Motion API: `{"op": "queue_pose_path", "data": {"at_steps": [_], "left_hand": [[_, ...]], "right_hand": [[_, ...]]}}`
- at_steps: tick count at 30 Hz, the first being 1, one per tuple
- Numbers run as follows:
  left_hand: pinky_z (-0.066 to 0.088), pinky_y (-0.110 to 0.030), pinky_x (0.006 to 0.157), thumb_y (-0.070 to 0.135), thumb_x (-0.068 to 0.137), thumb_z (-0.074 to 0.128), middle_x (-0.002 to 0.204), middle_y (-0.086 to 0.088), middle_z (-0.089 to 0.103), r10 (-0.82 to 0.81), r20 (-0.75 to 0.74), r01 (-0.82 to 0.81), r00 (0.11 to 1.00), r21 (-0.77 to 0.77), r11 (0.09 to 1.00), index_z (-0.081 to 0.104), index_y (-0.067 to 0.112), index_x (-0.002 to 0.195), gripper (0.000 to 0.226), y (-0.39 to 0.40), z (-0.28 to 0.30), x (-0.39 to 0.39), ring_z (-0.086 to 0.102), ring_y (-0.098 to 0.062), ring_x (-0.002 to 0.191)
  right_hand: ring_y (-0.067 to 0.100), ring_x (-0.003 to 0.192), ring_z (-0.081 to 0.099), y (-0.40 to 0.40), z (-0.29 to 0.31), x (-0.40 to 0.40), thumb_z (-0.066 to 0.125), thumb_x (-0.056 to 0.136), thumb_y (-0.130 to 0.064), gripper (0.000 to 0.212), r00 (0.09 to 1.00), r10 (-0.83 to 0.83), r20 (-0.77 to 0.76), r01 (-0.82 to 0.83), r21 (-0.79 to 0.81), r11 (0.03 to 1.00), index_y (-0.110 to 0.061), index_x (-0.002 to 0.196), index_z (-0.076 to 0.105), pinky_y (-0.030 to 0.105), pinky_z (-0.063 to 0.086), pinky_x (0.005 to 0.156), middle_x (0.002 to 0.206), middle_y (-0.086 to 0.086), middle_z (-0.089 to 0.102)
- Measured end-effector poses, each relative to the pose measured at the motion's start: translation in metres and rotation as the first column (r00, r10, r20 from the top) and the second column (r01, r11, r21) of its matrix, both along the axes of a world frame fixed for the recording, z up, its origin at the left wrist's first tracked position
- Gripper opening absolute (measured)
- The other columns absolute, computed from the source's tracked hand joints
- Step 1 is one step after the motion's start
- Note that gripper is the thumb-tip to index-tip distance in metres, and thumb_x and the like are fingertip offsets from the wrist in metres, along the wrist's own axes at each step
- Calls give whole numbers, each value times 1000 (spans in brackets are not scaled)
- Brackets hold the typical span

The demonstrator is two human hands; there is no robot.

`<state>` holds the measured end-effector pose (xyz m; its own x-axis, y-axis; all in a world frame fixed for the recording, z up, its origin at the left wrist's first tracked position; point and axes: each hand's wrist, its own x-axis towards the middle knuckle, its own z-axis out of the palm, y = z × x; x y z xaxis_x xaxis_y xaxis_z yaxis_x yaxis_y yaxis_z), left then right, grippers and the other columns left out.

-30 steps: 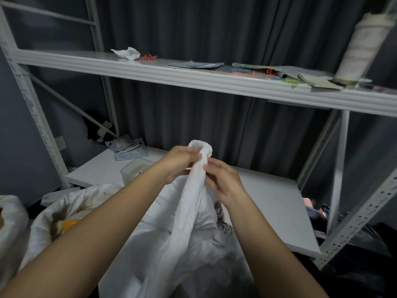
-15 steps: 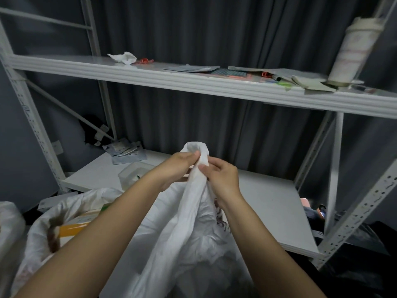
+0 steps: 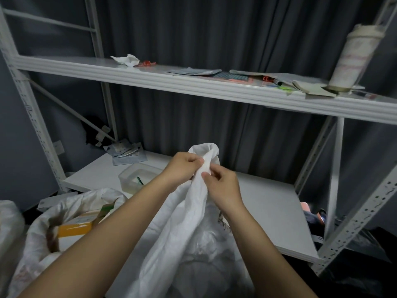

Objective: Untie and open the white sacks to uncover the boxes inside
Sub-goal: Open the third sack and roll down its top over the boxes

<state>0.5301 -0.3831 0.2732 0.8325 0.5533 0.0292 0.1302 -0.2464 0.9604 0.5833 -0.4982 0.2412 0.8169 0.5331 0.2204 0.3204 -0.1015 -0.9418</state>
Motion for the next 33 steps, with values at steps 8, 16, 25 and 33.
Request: {"op": "queue_pose_path", "data": {"at_steps": [8,16,25,33], "left_hand": [[54,-20,61,18,92,61,82,-1,72,-66,57,74,996,-150,986,71,6,92,15,4,4,-17,68,-10,72],[52,-21,64,17,89,64,85,-2,72,37,106,-24,994,-130,991,72,12,92,10,3,0,-12,67,-13,76],[53,-20,66,18,90,64,85,0,73,-21,98,32,995,-114,993,73,11,90,11,3,6,-19,68,-9,76],[51,-20,65,18,86,68,83,1,73,82,166,-81,983,-13,997,74,16,87,7,2,-1,-7,68,-9,77]], "right_hand": [[21,88,72,-3,11,12,74,80,-4,33,828,179,-531,52,391,919,-8,111,60,34,59,80,101,13,71],[8,84,70,0,2,-8,72,84,-14,12,992,50,-115,-23,223,974,-22,93,74,24,56,79,85,-5,74],[17,95,70,-2,22,1,65,89,-4,26,876,195,-442,42,472,881,-9,114,66,33,56,88,104,8,72],[10,81,66,-9,29,-7,64,88,-4,57,980,102,-173,-82,120,989,-20,140,47,21,58,69,87,-5,65]]}}
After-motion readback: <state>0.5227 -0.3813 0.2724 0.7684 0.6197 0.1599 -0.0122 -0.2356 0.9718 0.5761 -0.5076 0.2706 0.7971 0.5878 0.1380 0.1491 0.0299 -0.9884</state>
